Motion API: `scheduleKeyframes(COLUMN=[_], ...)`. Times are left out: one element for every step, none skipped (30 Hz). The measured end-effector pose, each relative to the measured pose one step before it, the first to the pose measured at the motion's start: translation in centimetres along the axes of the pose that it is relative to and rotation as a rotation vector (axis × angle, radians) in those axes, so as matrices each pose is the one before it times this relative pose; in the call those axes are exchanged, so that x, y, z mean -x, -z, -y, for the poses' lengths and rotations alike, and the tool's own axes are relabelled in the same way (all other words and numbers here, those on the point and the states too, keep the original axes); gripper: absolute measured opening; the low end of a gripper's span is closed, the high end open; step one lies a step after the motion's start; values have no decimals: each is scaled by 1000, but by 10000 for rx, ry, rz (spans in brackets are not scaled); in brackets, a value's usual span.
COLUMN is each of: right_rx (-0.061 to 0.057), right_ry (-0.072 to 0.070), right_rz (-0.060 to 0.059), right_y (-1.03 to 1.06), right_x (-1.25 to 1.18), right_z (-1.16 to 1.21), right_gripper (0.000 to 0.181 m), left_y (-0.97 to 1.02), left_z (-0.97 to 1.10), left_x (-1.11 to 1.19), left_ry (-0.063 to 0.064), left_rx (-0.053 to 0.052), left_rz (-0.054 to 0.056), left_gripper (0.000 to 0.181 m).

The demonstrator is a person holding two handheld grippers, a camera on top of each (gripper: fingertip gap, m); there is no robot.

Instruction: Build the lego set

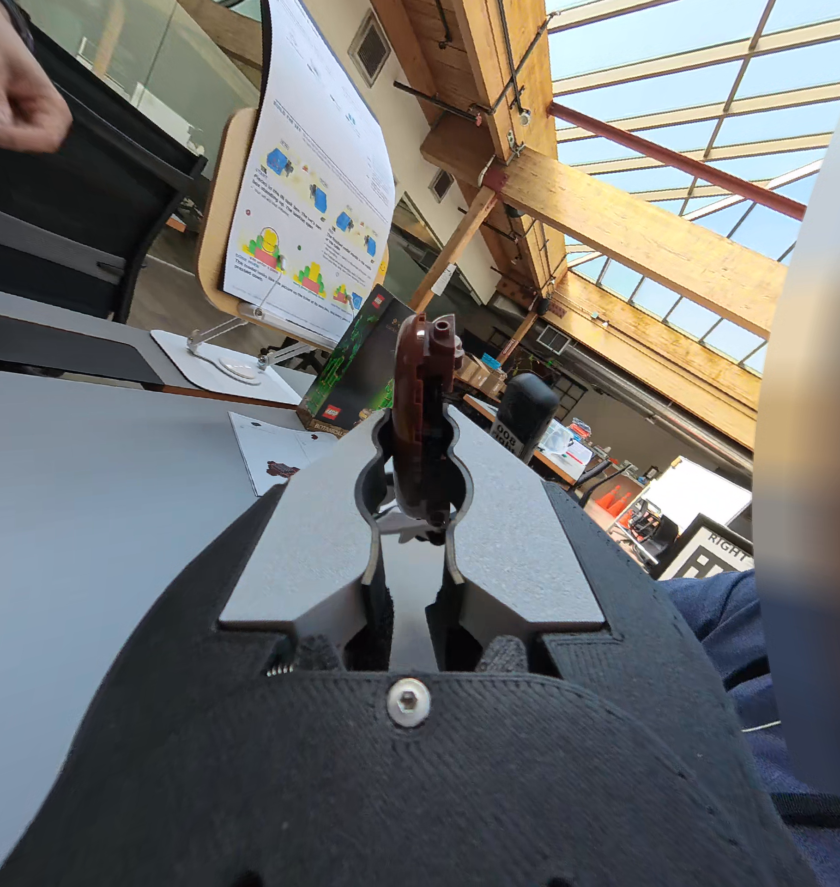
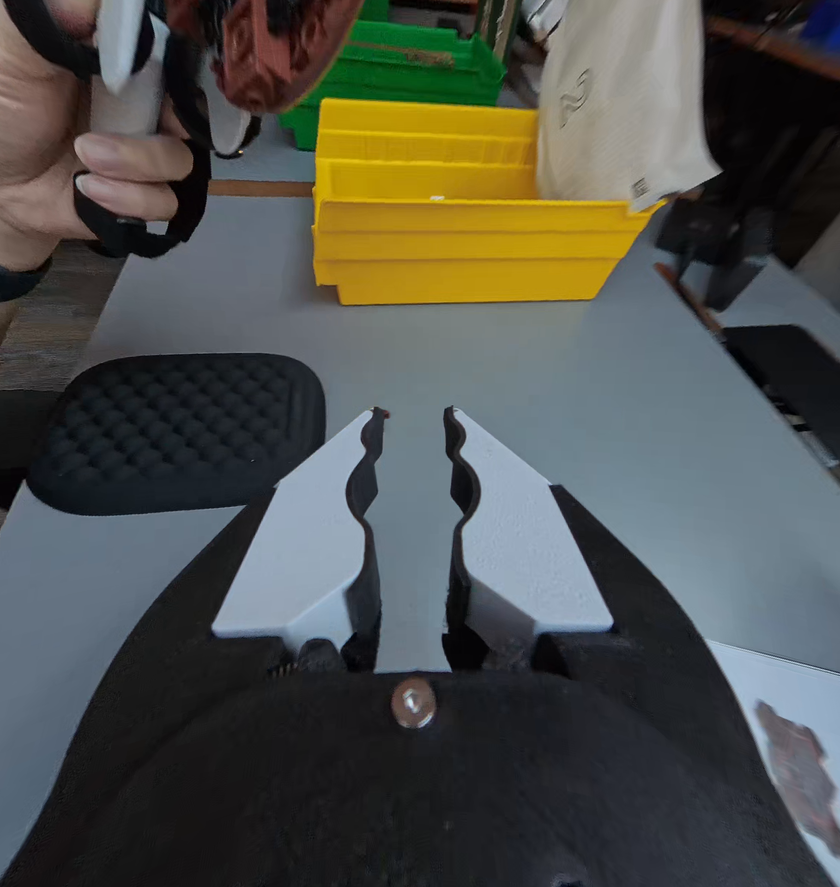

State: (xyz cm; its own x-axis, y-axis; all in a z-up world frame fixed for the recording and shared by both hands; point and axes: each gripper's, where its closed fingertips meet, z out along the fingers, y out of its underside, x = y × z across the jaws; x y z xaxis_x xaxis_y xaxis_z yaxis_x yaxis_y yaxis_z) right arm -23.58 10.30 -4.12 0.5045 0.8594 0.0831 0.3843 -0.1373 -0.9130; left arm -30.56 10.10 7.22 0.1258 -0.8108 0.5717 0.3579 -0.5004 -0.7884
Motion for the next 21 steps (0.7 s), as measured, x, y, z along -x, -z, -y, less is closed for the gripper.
scheduleKeyframes(right_rx=[388,412,309,291,263,202,111,68,144,186,247,189,7,34,22,37,43,23,6,40,78], right_ry=[-385,-231,-77,-114,-146,-135,-122,-46,37,89,95,118,139,150,68,2,-41,-31,-4,6,-24], right_rz=[499,231,61,39,32,39,22,-7,-14,-123,-179,-89,-116,-42,2,35,50,3,-37,-42,-44], right_y=[-1770,-1708,-1598,-1462,-1279,-1065,-839,-646,-512,-427,-348,-231,-78,-24,11,78,172,307,464,643,815], right_x=[1021,483,150,50,32,72,86,68,82,-99,-197,-67,-95,-40,9,18,19,-62,-109,-118,-137], right_z=[-1171,-1131,-934,-796,-616,-416,-178,-76,-118,-179,-248,-152,86,-18,-13,-70,-143,-218,-302,-456,-628], right_gripper=[25,25,25,25,25,25,25,25,25,25,24,21,16,8,8,8,8,7,7,7,7], left_y=[688,639,600,561,534,527,501,467,415,358,315,248,204,146,71,1,-85,-170,-286,-413,-546], left_z=[54,64,88,94,80,87,112,92,46,10,-17,-36,-51,-58,-86,-128,-149,-216,-322,-429,-567], left_x=[-3,-7,-33,-48,-38,-9,-17,-53,-73,-71,-17,25,46,60,113,186,246,236,224,203,213], left_ry=[-42,-13,-1,-28,-45,-56,-71,-56,-28,-17,-13,-5,-7,-11,-13,-9,10,47,102,150,182], left_rx=[-97,-94,-101,-92,-62,-55,-59,-38,-7,3,10,16,14,17,30,40,44,54,82,111,147], left_rz=[135,105,83,66,77,98,97,66,34,18,23,34,28,21,30,56,62,40,8,-7,-11], left_gripper=[15,16,16,16,16,16,16,16,16,16,16,16,16,16,16,16,16,16,16,16,16])
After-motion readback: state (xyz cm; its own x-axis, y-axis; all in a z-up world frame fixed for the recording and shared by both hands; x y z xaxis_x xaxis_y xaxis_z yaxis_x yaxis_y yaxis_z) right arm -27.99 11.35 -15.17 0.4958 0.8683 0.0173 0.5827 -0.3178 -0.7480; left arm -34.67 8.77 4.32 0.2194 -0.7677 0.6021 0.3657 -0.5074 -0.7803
